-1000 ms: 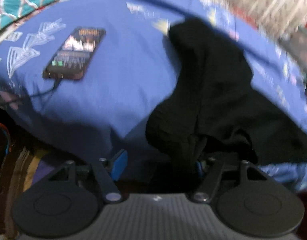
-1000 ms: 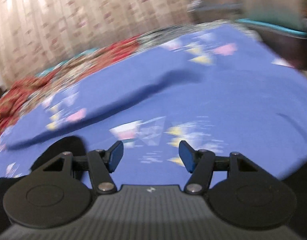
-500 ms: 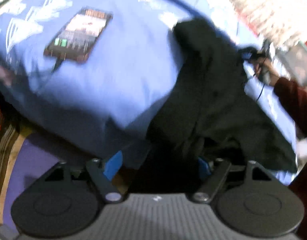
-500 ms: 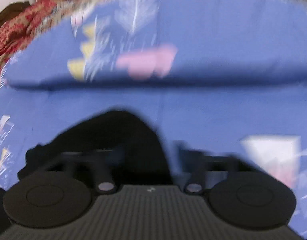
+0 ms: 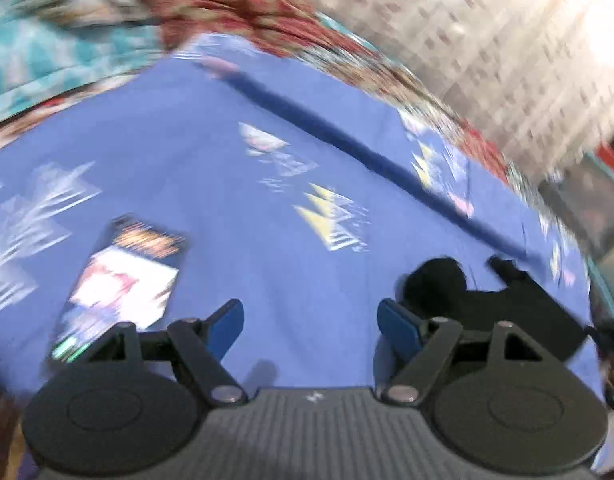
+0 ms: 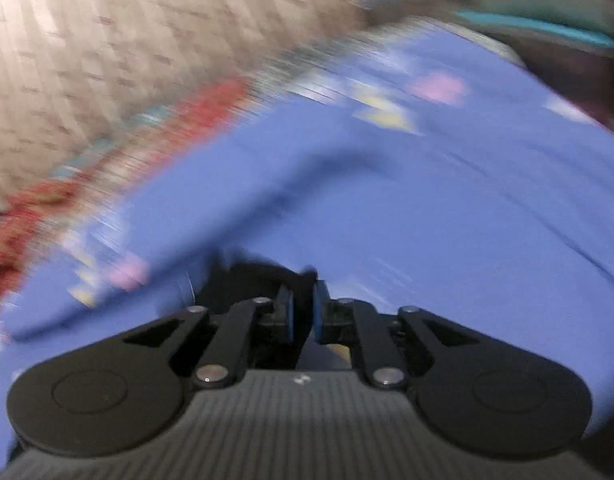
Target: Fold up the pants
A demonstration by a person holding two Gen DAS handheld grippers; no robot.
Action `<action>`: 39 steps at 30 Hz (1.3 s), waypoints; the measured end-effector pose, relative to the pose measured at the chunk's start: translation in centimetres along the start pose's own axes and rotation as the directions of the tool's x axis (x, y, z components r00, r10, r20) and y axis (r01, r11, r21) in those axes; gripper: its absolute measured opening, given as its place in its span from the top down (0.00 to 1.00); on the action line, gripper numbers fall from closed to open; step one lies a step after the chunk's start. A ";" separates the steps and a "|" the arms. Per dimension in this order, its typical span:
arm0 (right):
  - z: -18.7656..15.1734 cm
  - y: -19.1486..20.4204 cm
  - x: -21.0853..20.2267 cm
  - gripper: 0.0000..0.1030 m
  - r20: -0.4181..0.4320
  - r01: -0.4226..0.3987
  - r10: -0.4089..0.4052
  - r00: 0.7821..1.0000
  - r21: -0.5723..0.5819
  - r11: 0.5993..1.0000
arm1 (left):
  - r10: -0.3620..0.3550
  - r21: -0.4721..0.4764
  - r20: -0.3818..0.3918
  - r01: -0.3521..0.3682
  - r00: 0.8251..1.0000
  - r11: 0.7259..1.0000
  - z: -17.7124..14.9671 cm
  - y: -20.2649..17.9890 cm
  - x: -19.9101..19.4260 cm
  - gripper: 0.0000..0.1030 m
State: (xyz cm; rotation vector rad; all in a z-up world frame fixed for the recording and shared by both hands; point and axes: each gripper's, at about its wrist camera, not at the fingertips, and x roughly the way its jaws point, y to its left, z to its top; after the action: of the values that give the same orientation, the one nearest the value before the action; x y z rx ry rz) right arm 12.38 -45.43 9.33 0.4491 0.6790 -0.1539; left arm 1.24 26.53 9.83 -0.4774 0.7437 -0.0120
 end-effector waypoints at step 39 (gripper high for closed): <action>15.2 7.8 8.3 0.91 0.271 0.029 -0.062 0.960 0.123 0.992 | 0.030 0.178 0.227 -0.072 0.973 0.981 6.0 -13.6 12.4 0.90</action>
State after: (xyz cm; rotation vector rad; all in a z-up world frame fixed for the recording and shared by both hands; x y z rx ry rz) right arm 29.62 -45.24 17.20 0.5140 0.4082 -0.2958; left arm 16.45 14.70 11.31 -0.2756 0.5270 0.0200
